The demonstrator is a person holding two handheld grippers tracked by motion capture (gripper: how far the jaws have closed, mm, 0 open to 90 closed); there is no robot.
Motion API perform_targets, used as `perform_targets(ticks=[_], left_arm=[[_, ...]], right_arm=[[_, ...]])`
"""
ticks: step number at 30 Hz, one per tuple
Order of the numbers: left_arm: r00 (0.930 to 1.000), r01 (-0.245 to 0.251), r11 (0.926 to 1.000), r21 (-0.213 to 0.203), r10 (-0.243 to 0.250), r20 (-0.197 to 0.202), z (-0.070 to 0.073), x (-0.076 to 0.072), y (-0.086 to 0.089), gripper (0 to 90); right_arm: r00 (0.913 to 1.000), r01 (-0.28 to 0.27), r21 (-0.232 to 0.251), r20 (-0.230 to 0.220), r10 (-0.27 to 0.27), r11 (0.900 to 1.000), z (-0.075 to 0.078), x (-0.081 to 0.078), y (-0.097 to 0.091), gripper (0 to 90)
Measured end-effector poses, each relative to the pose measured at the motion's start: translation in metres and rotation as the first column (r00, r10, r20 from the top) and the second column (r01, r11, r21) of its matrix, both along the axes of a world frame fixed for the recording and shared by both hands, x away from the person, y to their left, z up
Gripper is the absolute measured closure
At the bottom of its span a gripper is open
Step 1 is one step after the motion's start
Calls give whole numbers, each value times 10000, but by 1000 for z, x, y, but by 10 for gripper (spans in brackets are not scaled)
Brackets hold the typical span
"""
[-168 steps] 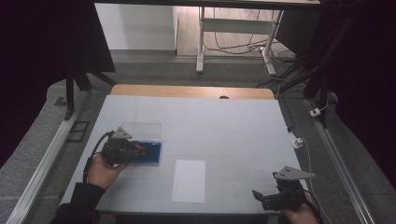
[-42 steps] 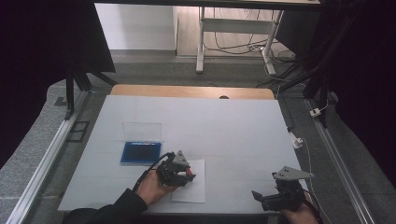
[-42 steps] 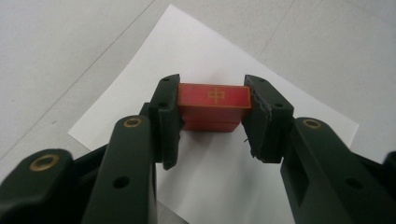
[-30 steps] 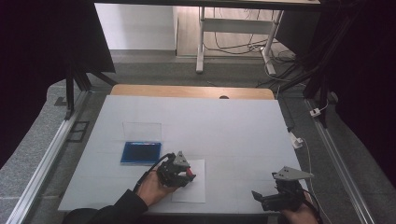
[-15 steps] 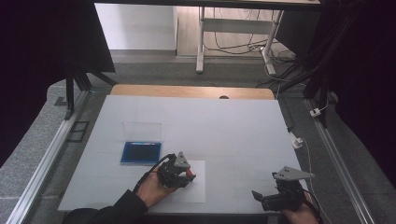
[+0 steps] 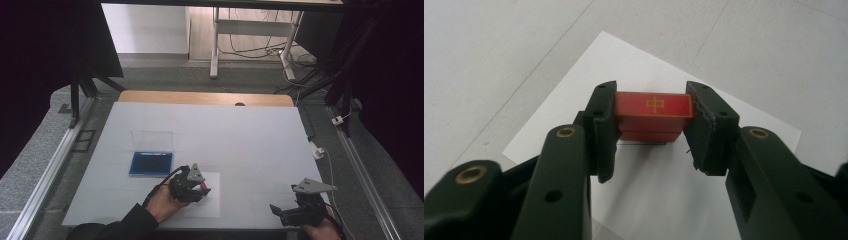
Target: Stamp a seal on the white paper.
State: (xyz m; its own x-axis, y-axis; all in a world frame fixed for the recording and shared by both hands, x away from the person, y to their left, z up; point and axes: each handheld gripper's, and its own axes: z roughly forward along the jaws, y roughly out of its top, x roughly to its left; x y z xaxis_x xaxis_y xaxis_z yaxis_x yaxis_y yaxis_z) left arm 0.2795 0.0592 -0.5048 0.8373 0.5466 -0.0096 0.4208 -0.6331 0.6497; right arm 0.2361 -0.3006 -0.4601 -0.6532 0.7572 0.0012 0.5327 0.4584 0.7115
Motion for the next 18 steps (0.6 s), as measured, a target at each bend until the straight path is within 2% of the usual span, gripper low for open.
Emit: perform_targets(ticks=[11,18], left_arm=[[10000,19,9989,-466,-19,19,10,1,9,583],[10000,-77,9981,-612,80,50,16,2,17,583]], right_arm=[[10000,-4,4,7,4,10000,0,0,0,0],[10000,16,46,4,-16,10000,0,0,0,0]])
